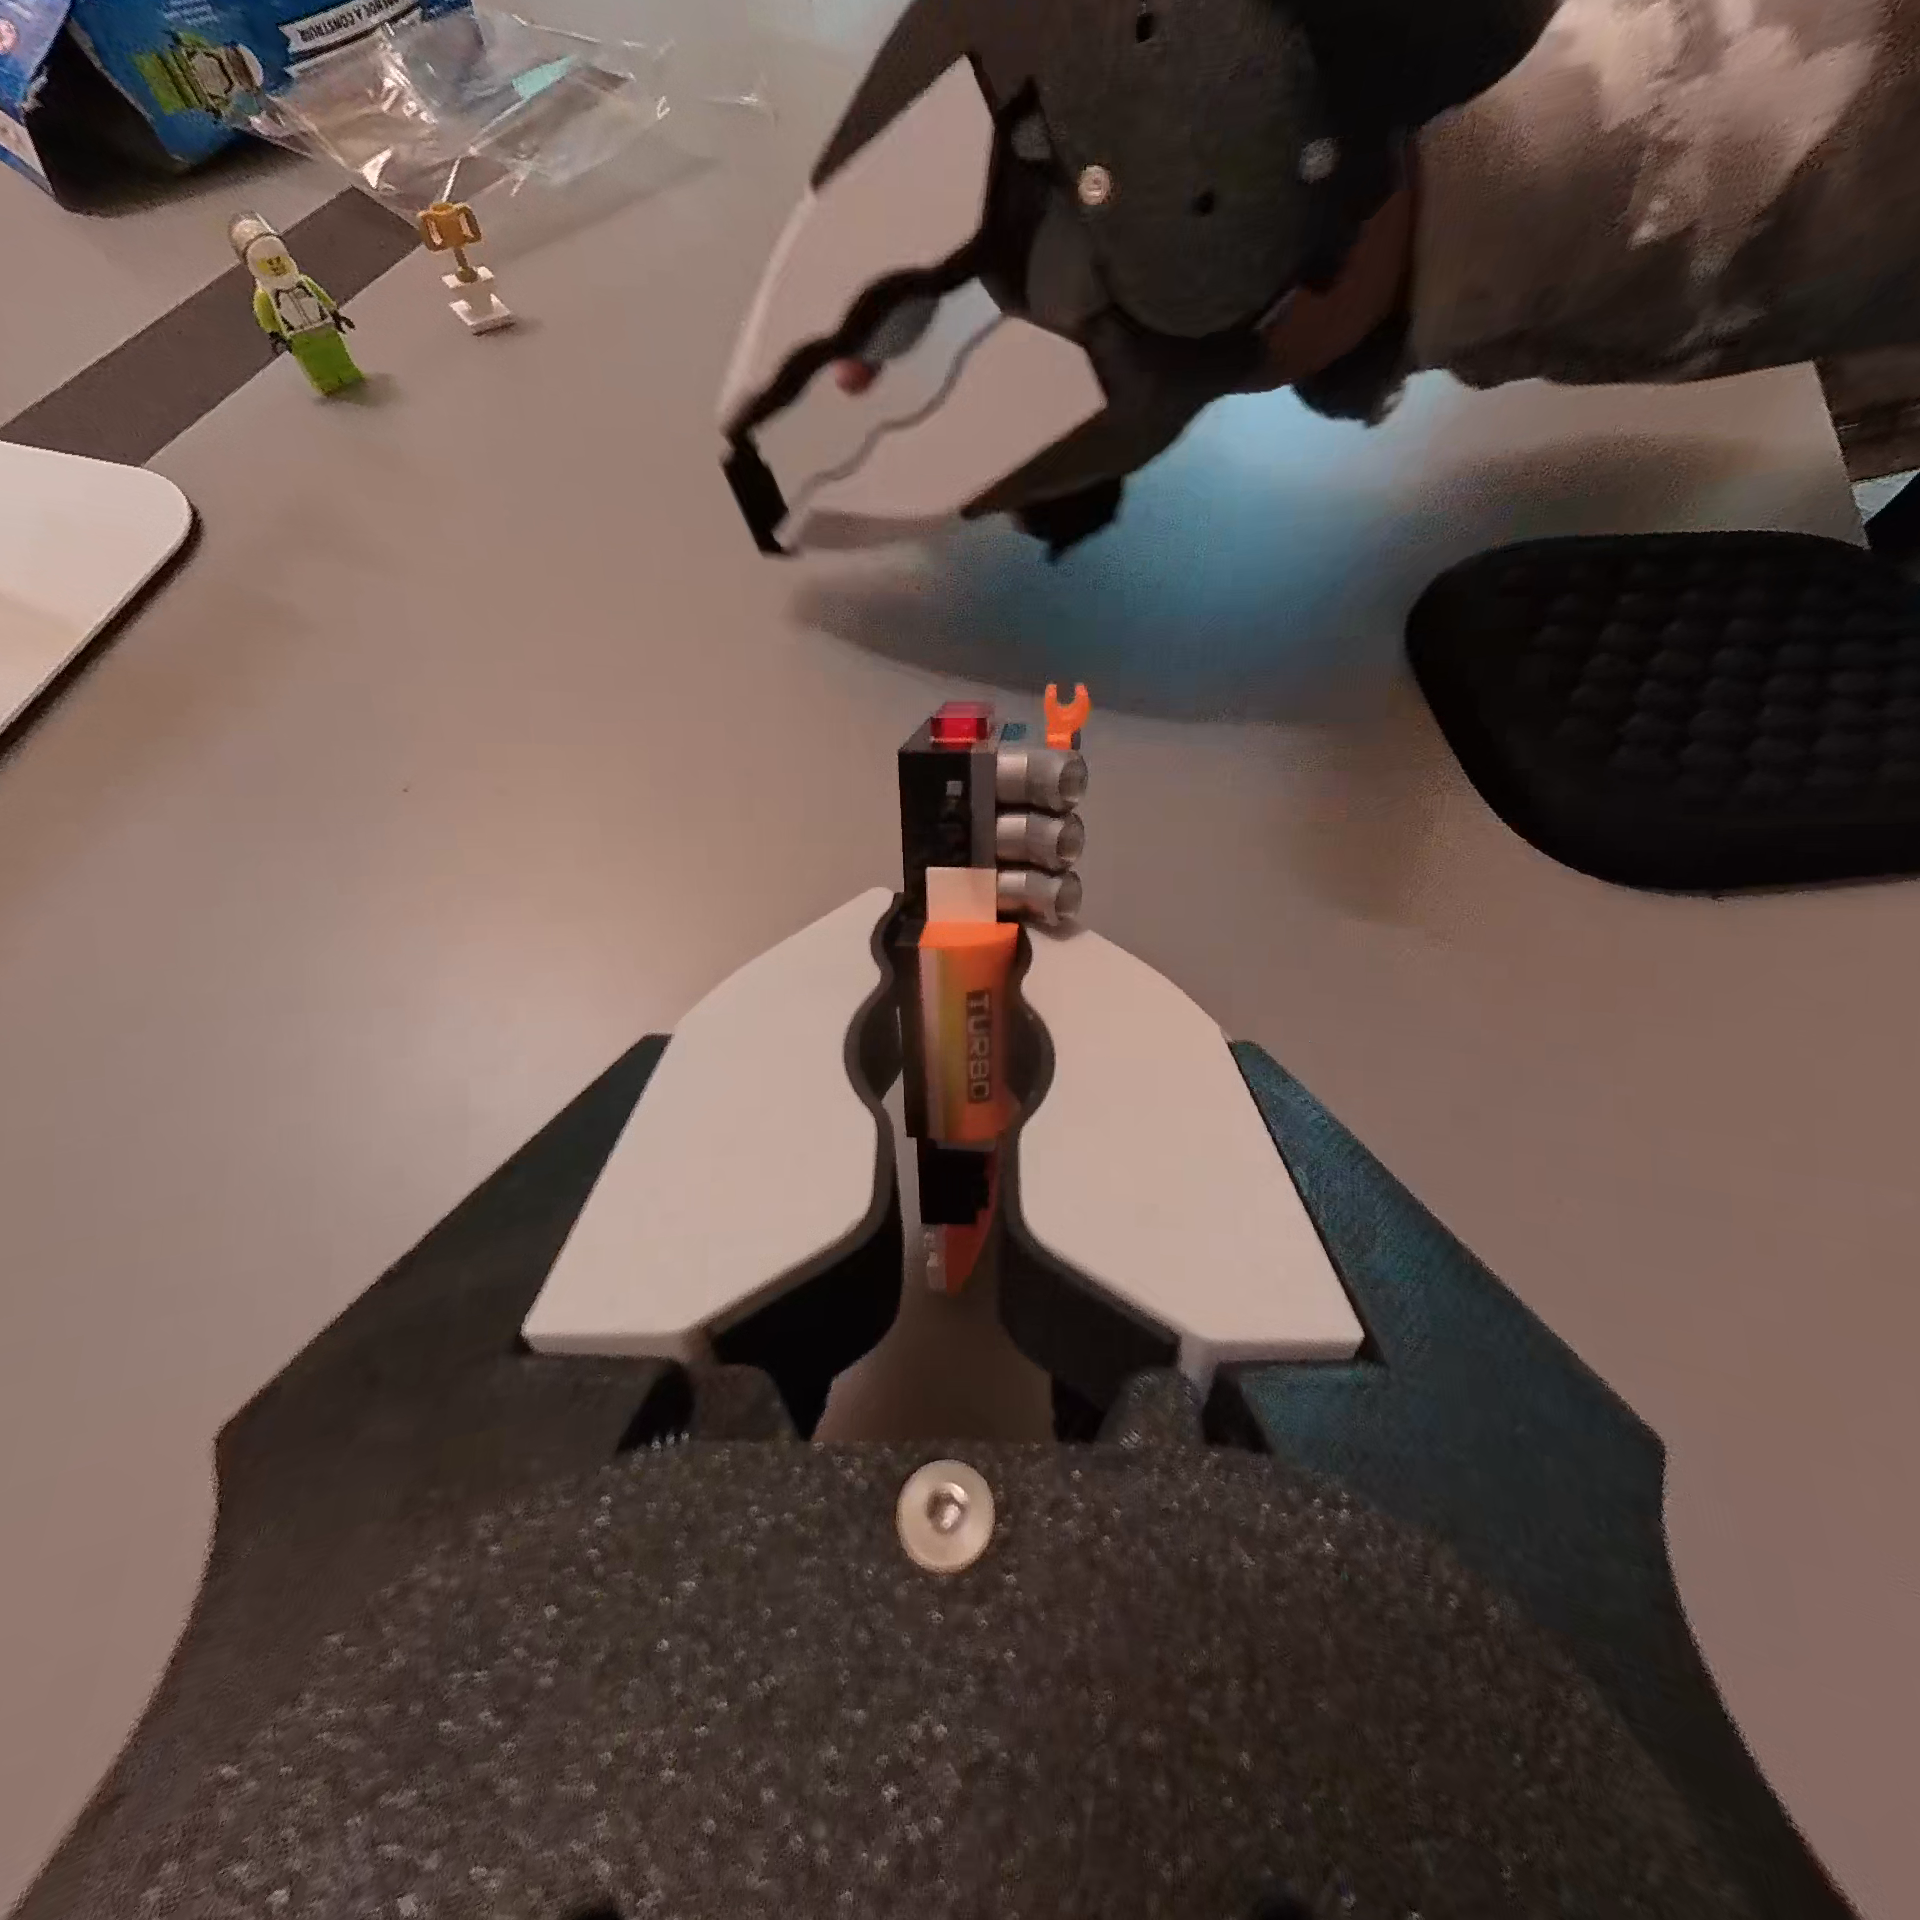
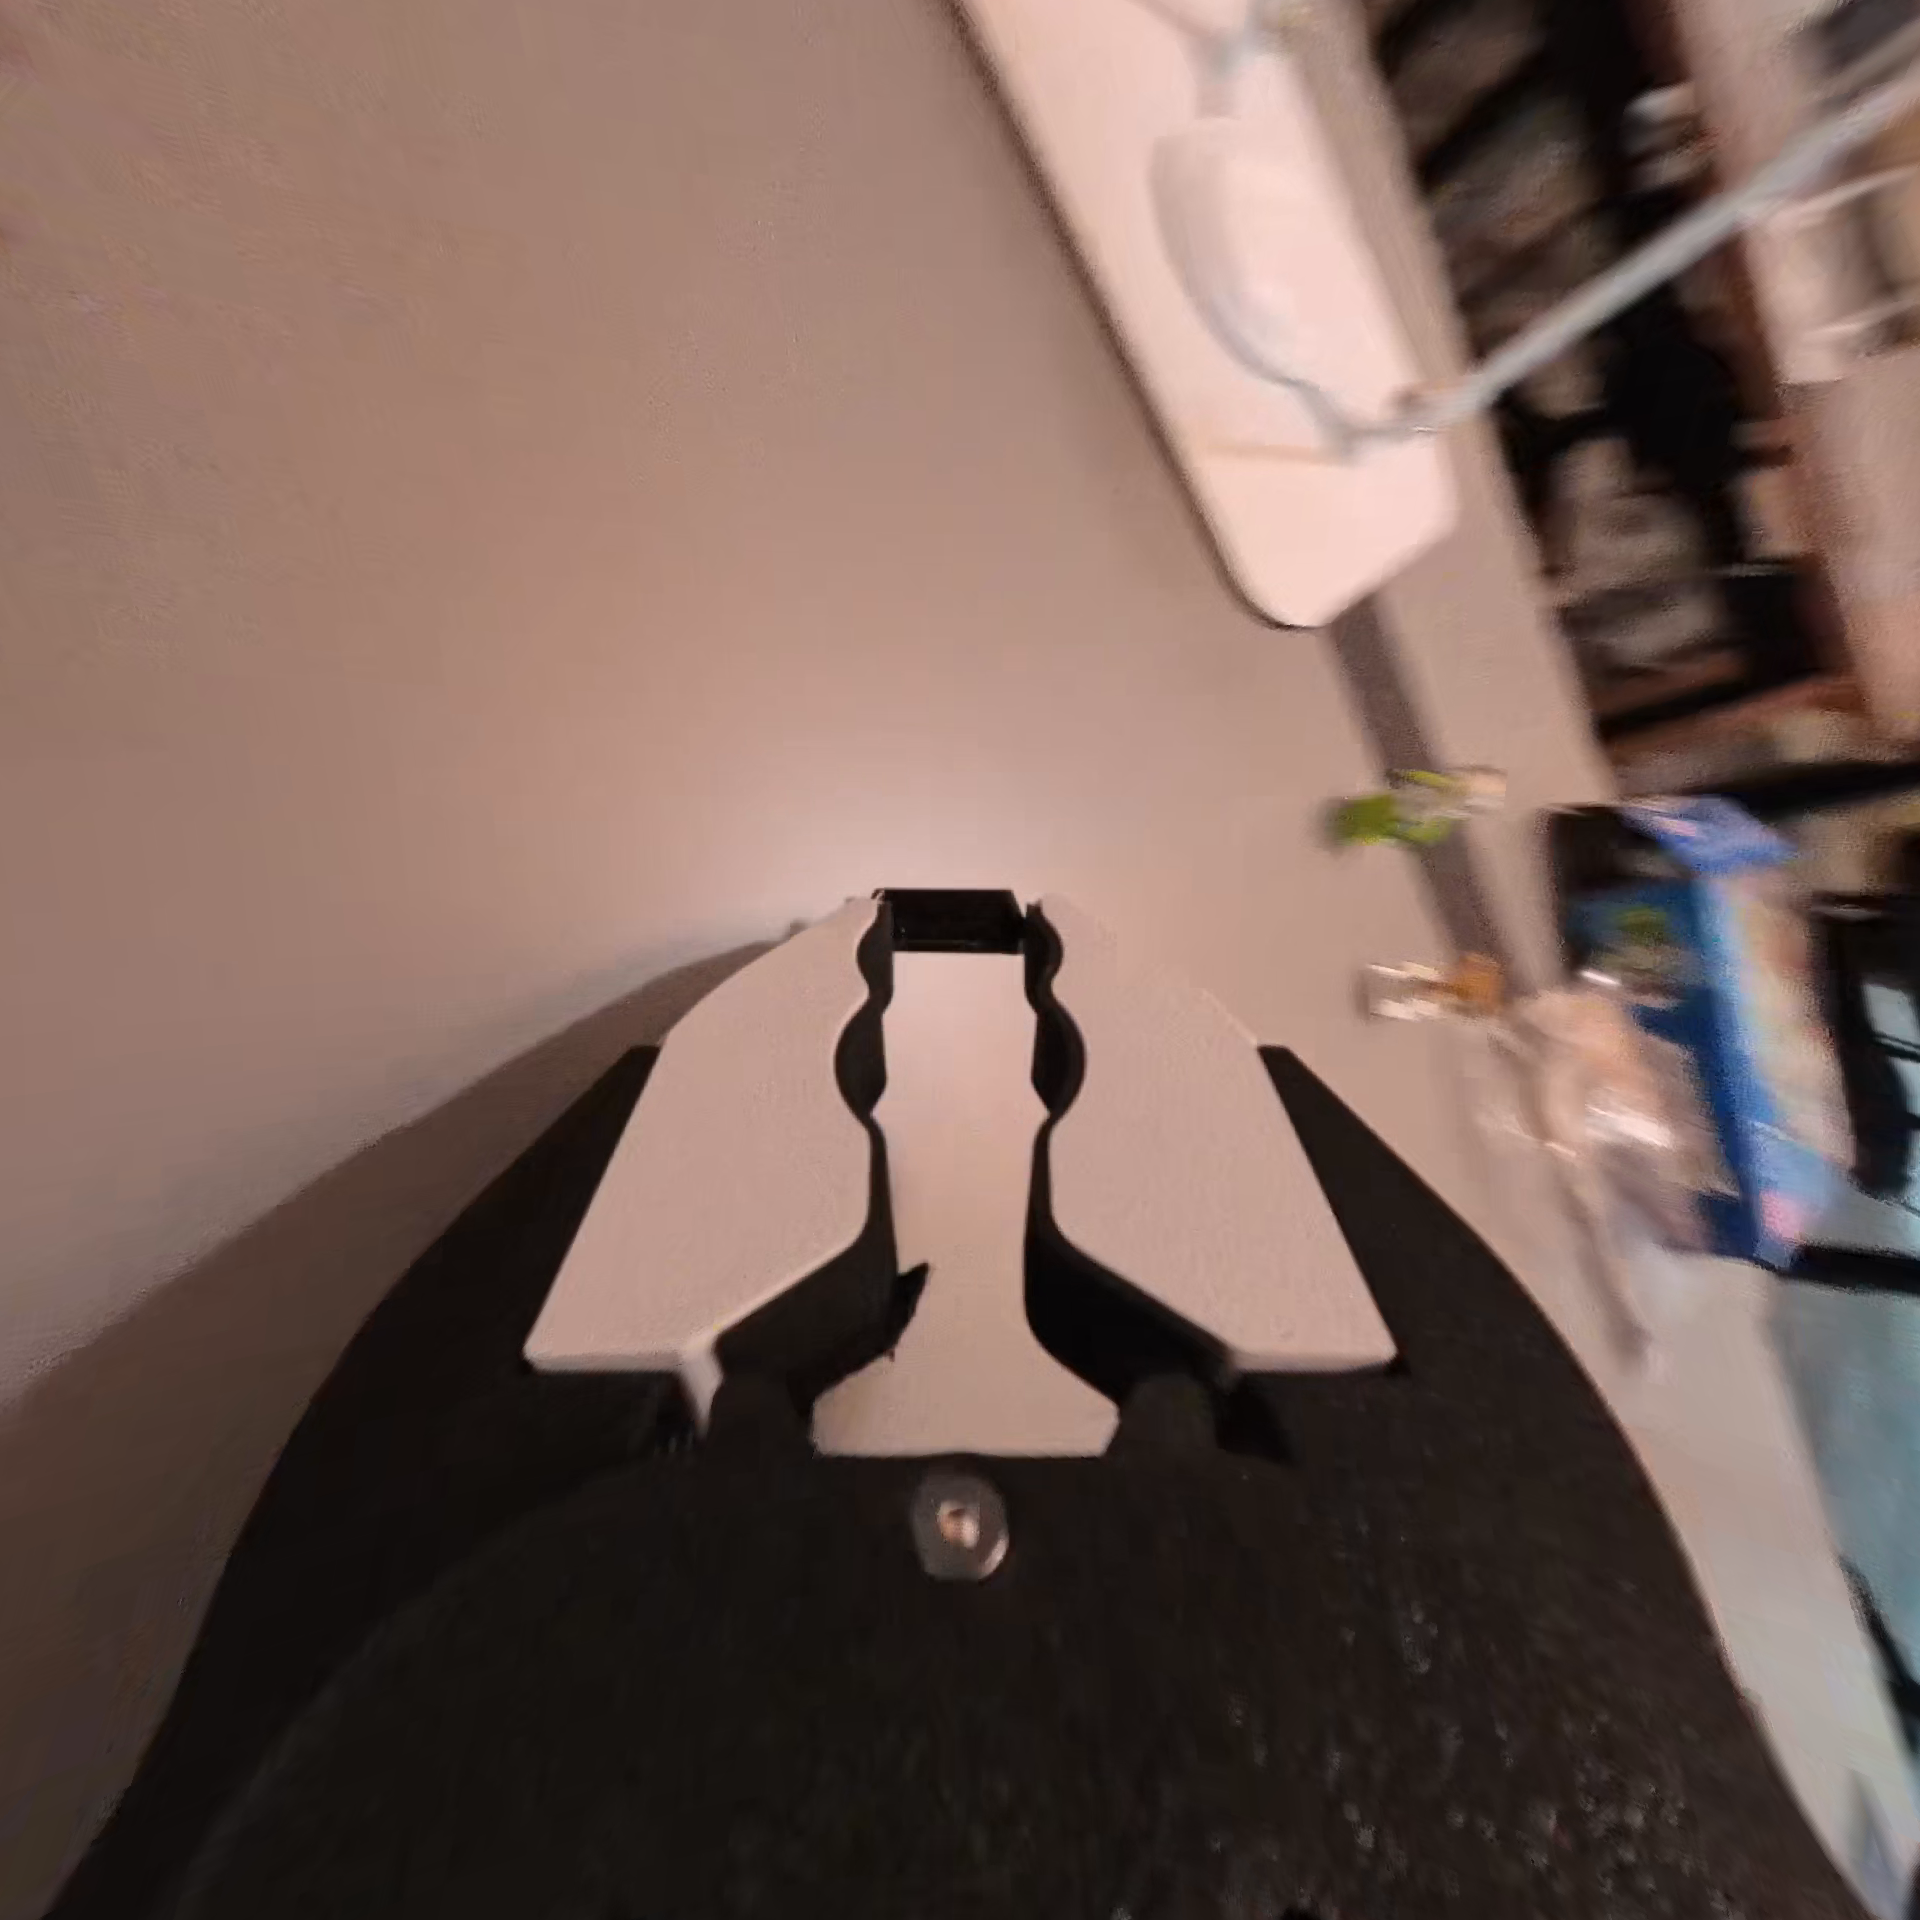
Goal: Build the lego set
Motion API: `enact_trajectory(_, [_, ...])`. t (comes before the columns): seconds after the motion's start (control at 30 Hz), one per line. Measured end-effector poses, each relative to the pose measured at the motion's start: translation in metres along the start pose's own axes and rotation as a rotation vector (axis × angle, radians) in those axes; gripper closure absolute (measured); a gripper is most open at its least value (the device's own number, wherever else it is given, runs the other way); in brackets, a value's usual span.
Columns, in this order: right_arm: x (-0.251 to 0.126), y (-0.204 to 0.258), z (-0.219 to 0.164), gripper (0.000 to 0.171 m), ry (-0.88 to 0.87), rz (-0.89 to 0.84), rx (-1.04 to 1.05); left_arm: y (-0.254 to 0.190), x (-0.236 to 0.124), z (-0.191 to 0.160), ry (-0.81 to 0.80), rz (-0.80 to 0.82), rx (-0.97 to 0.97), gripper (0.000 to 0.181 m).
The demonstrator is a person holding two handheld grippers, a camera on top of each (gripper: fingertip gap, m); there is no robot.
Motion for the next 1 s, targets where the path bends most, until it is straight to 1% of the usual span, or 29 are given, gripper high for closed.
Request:
enact_trajectory(0.07, [0.007, -0.021, -0.012, 0.147, 0.002, -0.144, -0.046, -0.001, 0.000, 0.000, 0.001, 0.002, 0.005, 0.167])
enact_trajectory(0.1, [0.010, -0.023, -0.017, 0.147, 0.007, -0.165, -0.066, -0.002, -0.001, 0.000, 0.001, 0.005, 0.008, 0.167])
enact_trajectory(0.17, [0.010, -0.016, -0.022, 0.147, 0.002, -0.155, -0.082, -0.003, -0.002, 0.001, 0.000, 0.012, 0.017, 0.167])
enact_trajectory(0.27, [-0.003, 0.003, -0.015, 0.147, -0.045, -0.088, -0.074, -0.003, -0.002, 0.002, -0.003, 0.010, 0.018, 0.167])
enact_trajectory(0.37, [-0.022, 0.028, -0.008, 0.145, -0.078, 0.022, -0.023, -0.003, 0.001, 0.000, 0.003, 0.002, 0.014, 0.167])
enact_trajectory(0.47, [-0.040, 0.046, -0.003, 0.144, -0.103, 0.137, 0.075, -0.005, 0.002, 0.000, 0.005, -0.002, 0.019, 0.167])
enact_trajectory(0.57, [-0.052, 0.057, -0.005, 0.144, -0.087, 0.266, 0.117, -0.007, 0.002, 0.001, 0.007, -0.003, 0.025, 0.167])
enact_trajectory(0.67, [-0.053, 0.052, -0.008, 0.148, -0.052, 0.397, 0.033, -0.007, 0.003, 0.001, 0.007, -0.006, 0.025, 0.167])
enact_trajectory(0.83, [-0.037, 0.041, -0.011, 0.154, 0.055, 0.637, -0.162, -0.009, 0.002, 0.000, 0.010, -0.004, 0.034, 0.167])
enact_trajectory(0.93, [-0.035, 0.045, -0.011, 0.159, 0.109, 0.813, -0.256, -0.008, 0.002, 0.000, 0.007, -0.004, 0.032, 0.167])
enact_trajectory(1.0, [-0.030, 0.045, -0.011, 0.161, 0.142, 0.870, -0.311, -0.008, 0.003, 0.000, 0.004, -0.010, 0.031, 0.167])
Point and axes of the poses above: each gripper's, where its closed fingertips meet, x out along the fingers, z out of its top, y = z × x across the jaws, the point moved 1 cm from there along -x, back along the fingers, and after that the axes turned 1 degree about -z, right-handed, at the moved point
